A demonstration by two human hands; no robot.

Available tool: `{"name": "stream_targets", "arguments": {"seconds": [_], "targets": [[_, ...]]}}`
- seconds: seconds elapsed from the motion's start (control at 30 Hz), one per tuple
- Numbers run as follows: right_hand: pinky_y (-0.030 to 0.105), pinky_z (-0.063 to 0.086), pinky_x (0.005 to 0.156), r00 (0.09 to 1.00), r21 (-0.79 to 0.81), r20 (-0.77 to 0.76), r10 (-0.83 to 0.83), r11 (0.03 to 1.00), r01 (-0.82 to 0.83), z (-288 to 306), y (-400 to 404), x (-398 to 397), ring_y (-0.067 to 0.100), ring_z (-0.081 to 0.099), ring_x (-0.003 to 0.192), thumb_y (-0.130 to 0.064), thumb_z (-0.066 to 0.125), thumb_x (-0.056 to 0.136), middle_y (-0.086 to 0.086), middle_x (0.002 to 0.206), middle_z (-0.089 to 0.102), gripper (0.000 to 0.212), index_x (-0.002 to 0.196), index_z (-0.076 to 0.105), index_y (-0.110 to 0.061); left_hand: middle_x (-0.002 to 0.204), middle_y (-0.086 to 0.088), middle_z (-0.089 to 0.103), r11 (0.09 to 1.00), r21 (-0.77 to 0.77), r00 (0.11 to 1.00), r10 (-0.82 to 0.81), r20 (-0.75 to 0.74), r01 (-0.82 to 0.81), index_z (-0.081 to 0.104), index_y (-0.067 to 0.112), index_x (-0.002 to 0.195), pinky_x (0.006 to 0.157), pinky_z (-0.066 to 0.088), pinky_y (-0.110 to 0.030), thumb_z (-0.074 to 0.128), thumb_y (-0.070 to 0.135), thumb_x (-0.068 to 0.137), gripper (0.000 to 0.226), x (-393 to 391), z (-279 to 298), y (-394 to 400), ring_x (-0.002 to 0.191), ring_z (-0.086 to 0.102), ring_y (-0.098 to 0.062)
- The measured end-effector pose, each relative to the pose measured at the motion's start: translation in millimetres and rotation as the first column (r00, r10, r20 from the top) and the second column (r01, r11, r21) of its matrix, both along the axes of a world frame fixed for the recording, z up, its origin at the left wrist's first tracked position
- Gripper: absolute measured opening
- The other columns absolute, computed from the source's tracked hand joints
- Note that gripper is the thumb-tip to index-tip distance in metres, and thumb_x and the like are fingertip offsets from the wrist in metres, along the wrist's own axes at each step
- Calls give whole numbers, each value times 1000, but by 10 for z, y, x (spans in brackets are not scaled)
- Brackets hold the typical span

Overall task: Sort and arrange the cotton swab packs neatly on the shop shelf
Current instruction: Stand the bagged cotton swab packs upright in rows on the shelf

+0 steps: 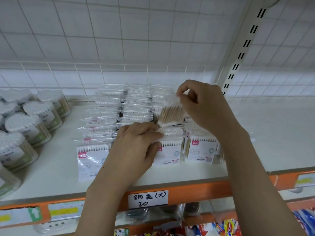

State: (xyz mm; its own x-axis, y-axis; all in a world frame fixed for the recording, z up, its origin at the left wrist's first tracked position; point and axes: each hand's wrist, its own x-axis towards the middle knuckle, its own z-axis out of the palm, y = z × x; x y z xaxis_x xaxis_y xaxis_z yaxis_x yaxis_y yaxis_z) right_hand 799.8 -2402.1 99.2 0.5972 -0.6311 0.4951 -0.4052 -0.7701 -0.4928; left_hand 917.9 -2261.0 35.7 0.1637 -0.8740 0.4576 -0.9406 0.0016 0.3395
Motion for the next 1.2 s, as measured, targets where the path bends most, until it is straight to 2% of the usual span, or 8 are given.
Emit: {"name": "stream_targets", "arguments": {"seconds": [0.17,0.3,0.4,0.53,0.67,0.77,1.03,1.2], "targets": [[14,35,48,997,63,80,-9,998,4,26,71,-94,13,44,50,-10,52,85,5,56,55,17,71,60,-9,102,-5,69,998,-57,999,19,47,-16,74,12,93,76,49,-45,67,12,75,19,-33,-9,19,86,66,-28],[9,36,51,994,59,103,-35,998,29,50,98,-159,5,48,52,-29,62,86,-2,54,56,27,66,59,-10,101,-4,69,999,-47,999,30,37,-28,75,12,92,76,48,-45,74,7,74,19,-39,-5,8,86,66,-28],[6,38,54,994,34,106,-24,999,21,113,85,-214,2,52,57,-24,68,82,-10,57,56,18,69,62,-13,101,-3,69,999,-29,999,28,25,-27,74,13,93,78,48,-46,75,8,74,20,-26,2,2,88,66,-27],[4,43,65,997,16,78,12,1000,-13,131,29,-230,1,57,74,-13,68,81,-13,76,62,7,82,65,-19,100,-3,69,1000,-23,999,18,34,-17,74,13,93,76,49,-47,75,9,73,20,-17,16,-13,86,66,-26],[12,47,66,998,-55,68,1,999,2,72,-37,-170,8,59,71,-6,63,84,-7,77,64,15,93,58,-17,99,0,68,1000,5,1000,8,30,-9,74,16,92,77,47,-44,58,22,79,21,-4,43,-24,85,65,-23],[14,46,69,1000,-90,30,-1,996,4,17,-72,-127,6,59,70,-6,61,85,-6,75,66,16,97,60,-17,99,2,68,1000,26,1000,-9,3,9,74,16,92,76,49,-44,47,26,83,31,7,50,-42,84,64,-21],[24,50,76,990,-58,-126,70,995,-78,-104,-58,13,6,62,77,-7,60,86,-7,83,69,16,94,69,-18,100,0,68,1000,26,1000,-11,3,11,73,14,93,74,50,-44,57,17,79,23,12,34,-38,85,65,-23],[30,50,76,961,20,-244,131,991,-130,-225,-51,87,11,64,76,-8,53,90,-5,84,70,21,96,69,-20,110,0,63,1000,-11,999,-8,-41,8,66,13,110,78,50,-43,56,19,81,31,26,17,-43,91,62,-23]]}}
